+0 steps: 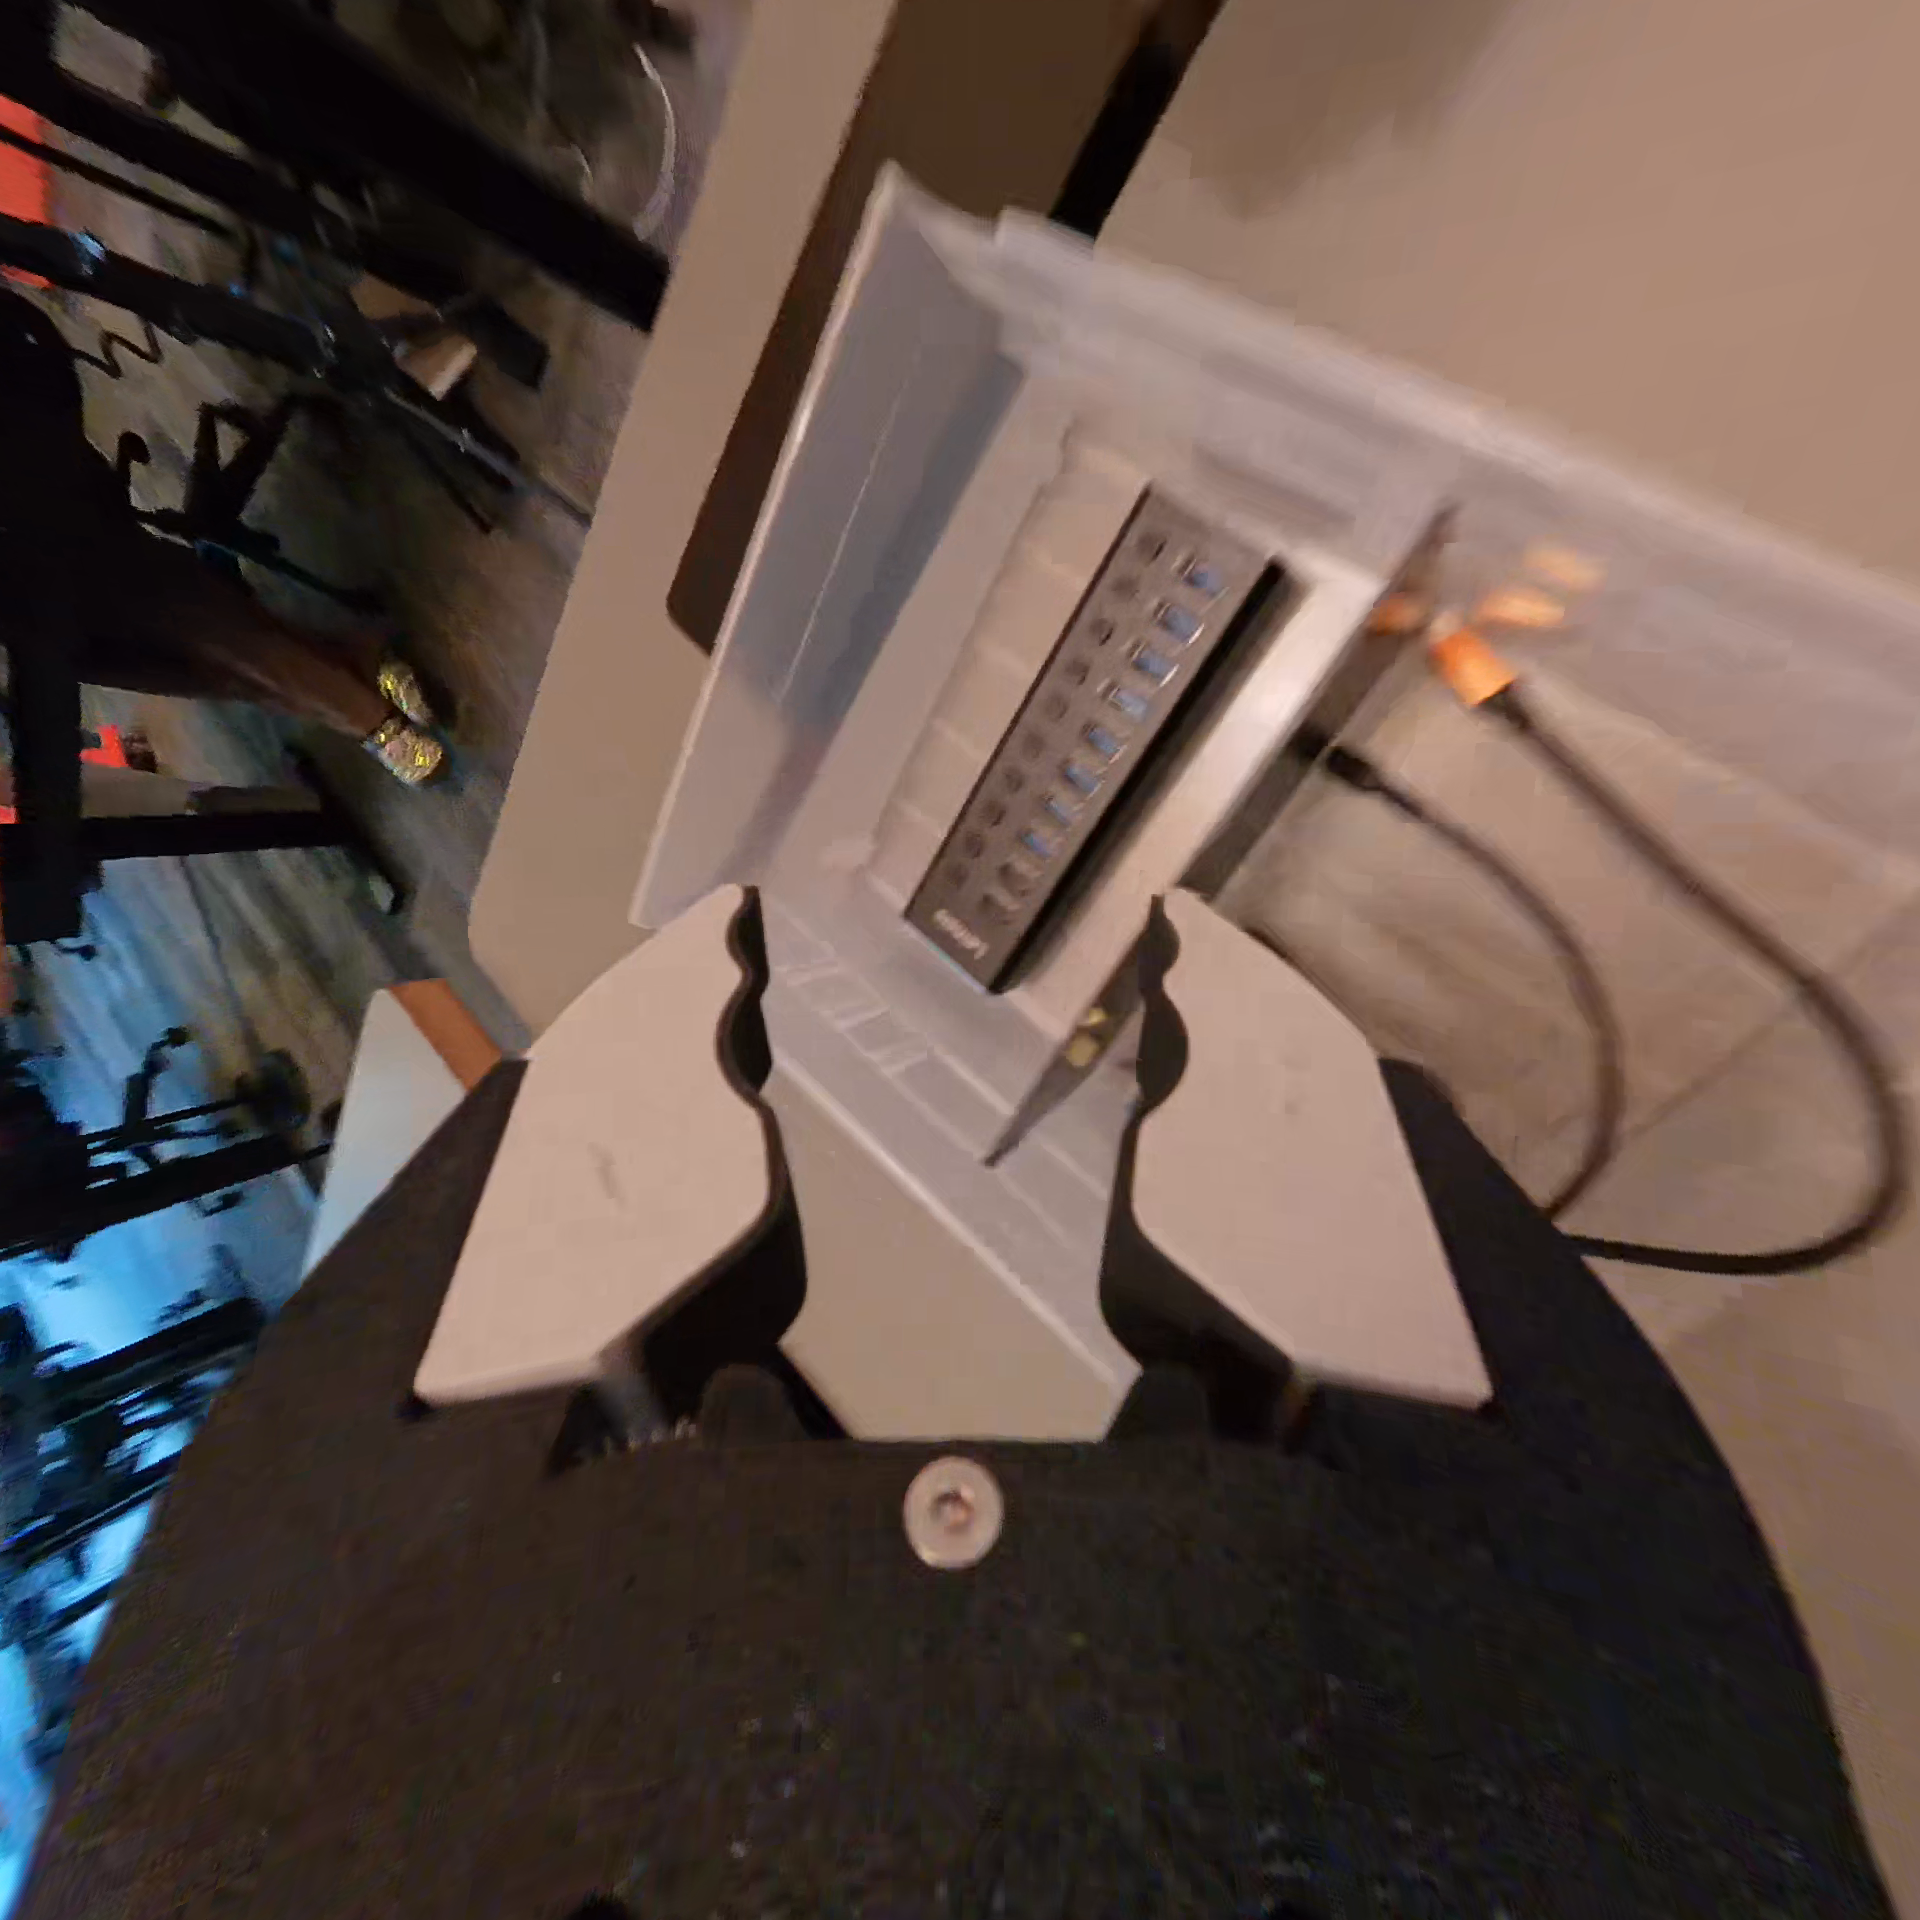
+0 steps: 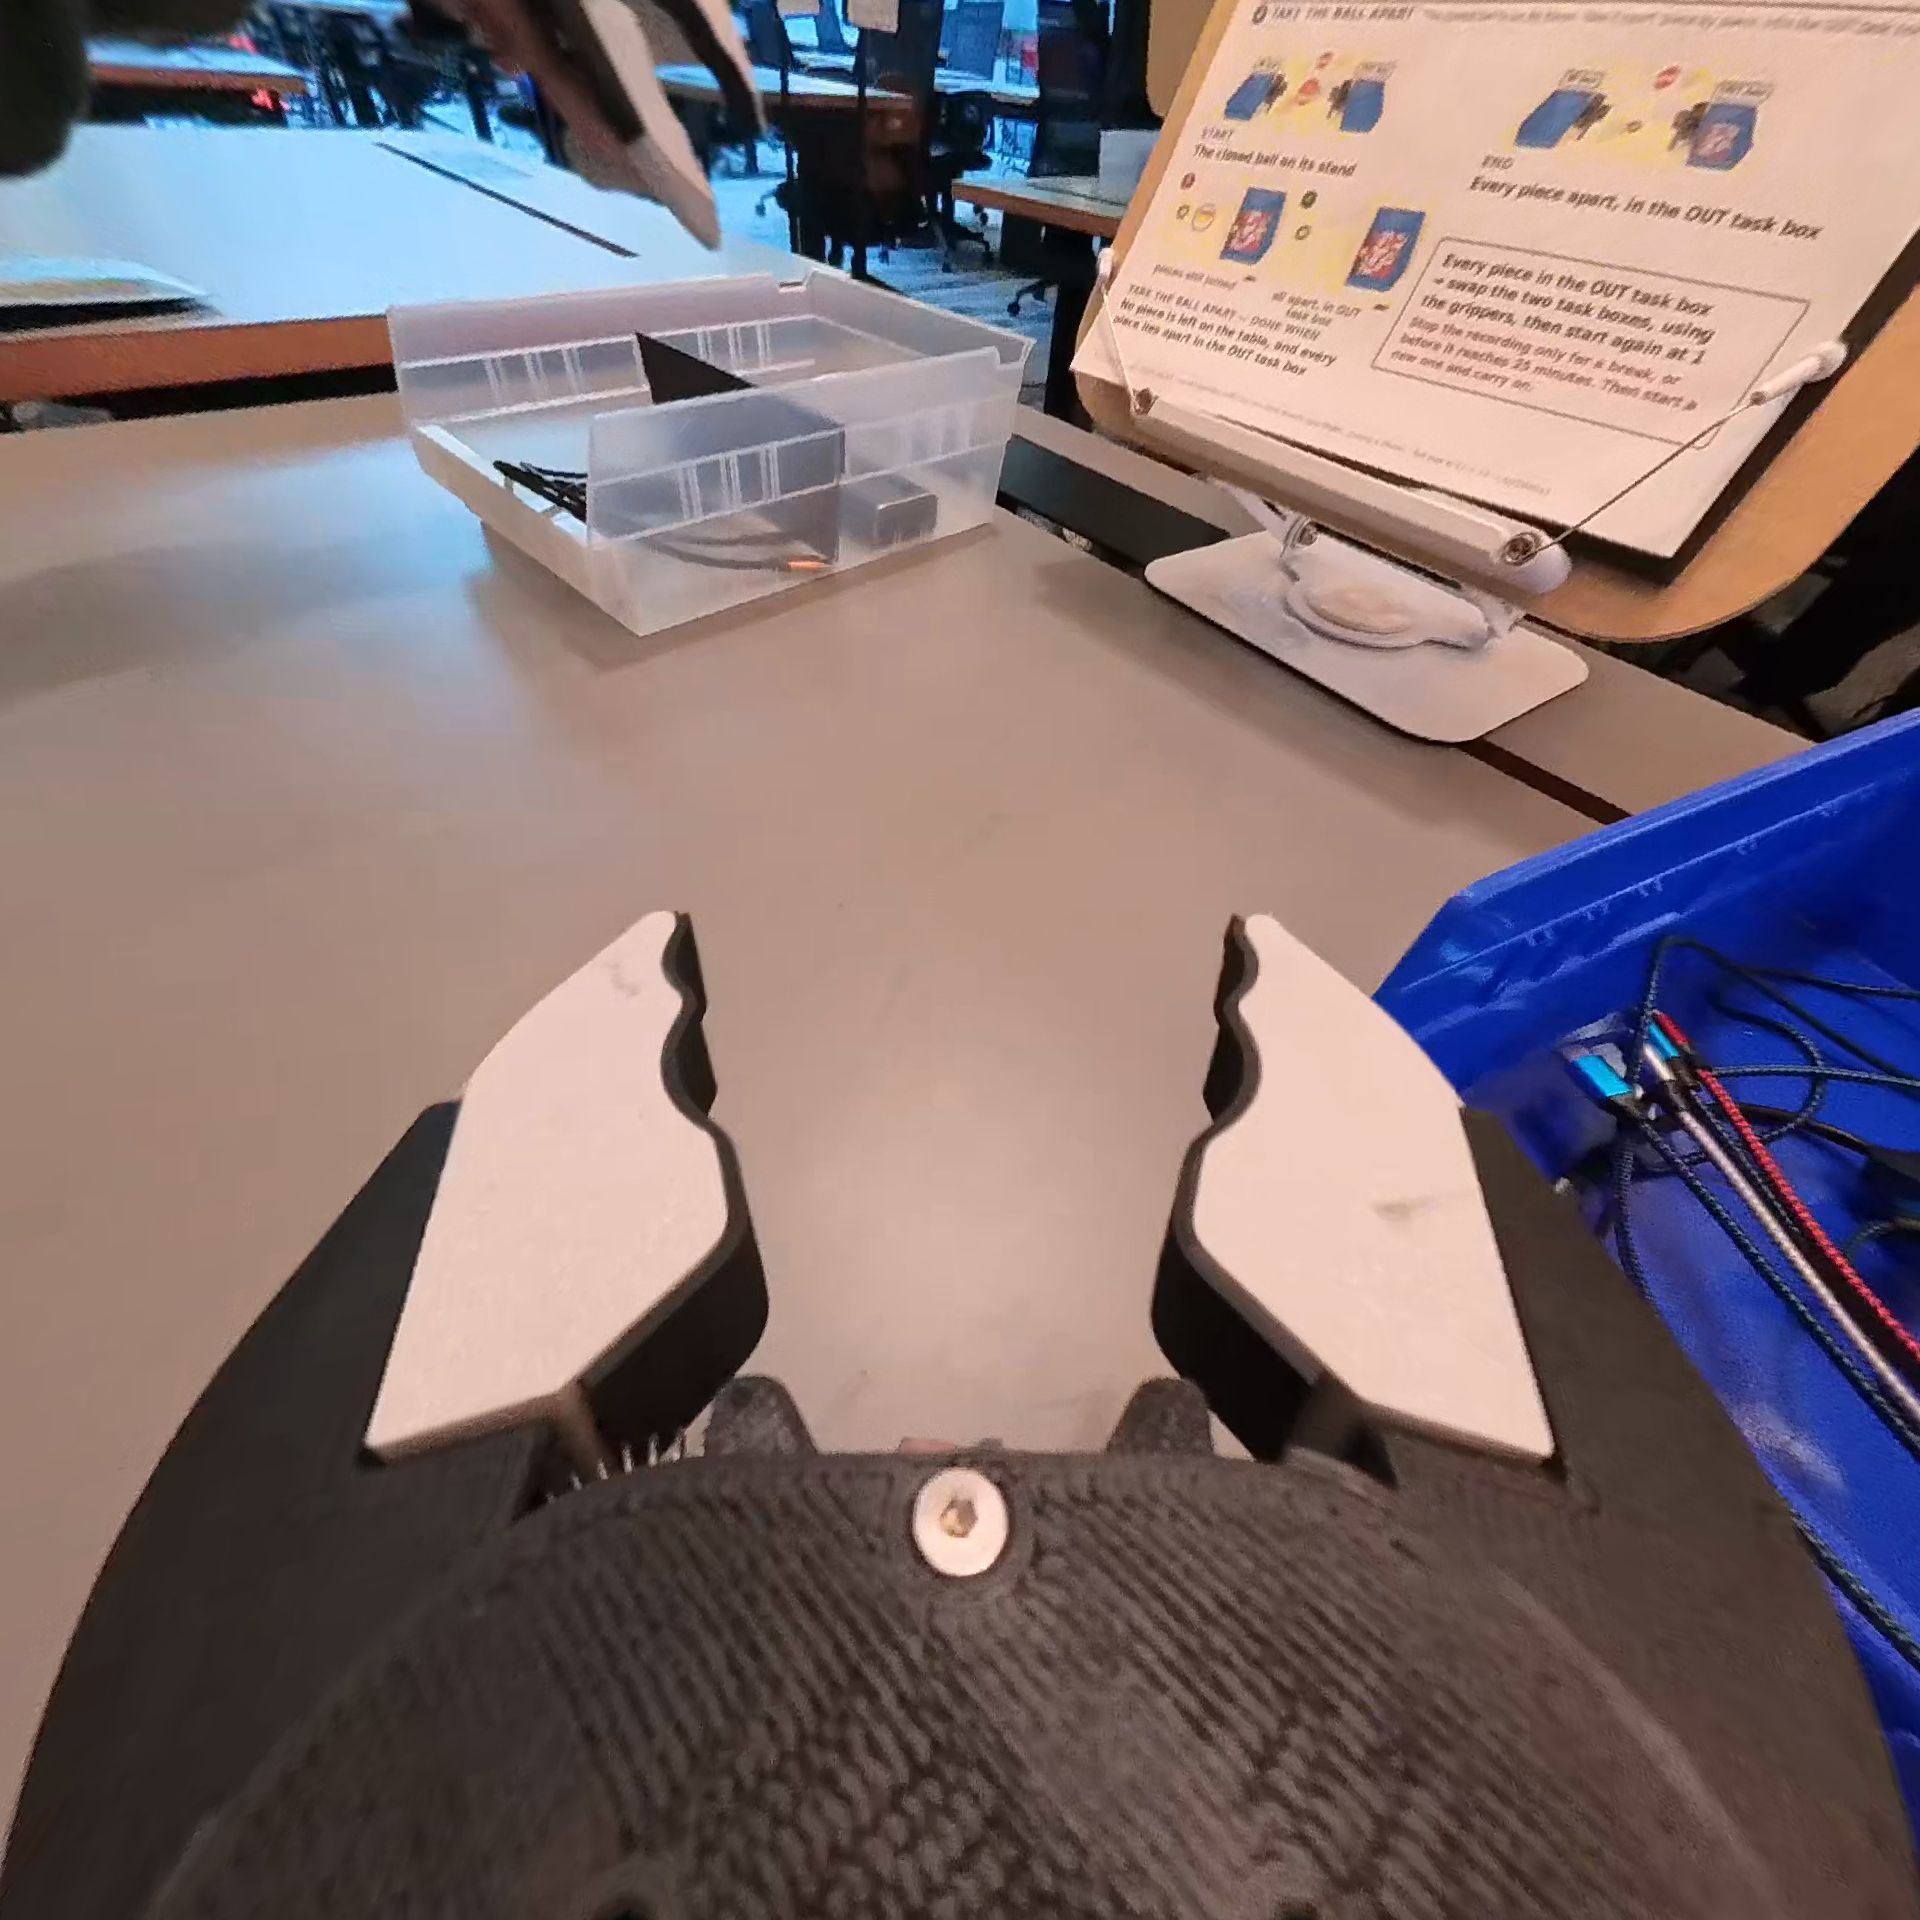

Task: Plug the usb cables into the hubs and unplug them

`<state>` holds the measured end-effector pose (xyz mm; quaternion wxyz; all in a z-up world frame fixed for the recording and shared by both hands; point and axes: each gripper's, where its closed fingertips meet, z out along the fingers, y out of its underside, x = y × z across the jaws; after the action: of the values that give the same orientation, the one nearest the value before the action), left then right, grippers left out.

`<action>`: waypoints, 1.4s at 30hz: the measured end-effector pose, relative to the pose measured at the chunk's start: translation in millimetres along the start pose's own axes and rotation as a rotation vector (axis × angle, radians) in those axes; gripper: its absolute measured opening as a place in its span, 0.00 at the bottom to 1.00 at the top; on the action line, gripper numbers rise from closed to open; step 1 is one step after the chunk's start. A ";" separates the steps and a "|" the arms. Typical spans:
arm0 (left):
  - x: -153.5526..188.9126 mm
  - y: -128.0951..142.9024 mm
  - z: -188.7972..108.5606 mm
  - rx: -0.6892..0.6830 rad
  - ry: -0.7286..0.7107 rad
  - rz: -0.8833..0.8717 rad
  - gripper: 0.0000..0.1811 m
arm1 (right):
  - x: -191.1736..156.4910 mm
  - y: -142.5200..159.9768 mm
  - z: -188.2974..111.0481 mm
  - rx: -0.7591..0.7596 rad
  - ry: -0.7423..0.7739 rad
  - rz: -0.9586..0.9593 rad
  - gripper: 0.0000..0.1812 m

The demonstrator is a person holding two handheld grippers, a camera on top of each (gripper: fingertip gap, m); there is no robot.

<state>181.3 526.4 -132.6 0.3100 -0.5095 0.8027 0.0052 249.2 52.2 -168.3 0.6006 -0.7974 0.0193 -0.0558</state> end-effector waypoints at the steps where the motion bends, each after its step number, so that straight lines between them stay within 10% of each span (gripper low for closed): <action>1: -4.8 5.3 15.7 -0.066 0.023 0.046 0.38 | -0.3 1.6 1.1 -0.002 -0.006 -0.004 0.53; 5: -5.6 30.5 67.9 -0.309 0.140 0.238 0.38 | -1.1 6.1 4.7 -0.009 -0.034 0.021 0.53; 16: 49.5 31.5 146.6 -0.389 0.502 0.287 0.37 | -5.6 26.5 12.1 -0.042 -0.134 0.105 0.51; 31: 30.5 19.2 138.6 -0.287 0.275 0.408 0.33 | -4.3 22.1 9.3 -0.041 -0.091 0.072 0.46; 42: -9.4 -17.3 67.4 -0.072 -0.023 0.284 0.33 | -12.7 4.1 7.0 0.010 -0.078 0.049 0.45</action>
<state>231.4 547.6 -176.9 0.2971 -0.4017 0.8622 0.0835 237.5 59.0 -175.0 0.6061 -0.7952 0.0151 -0.0100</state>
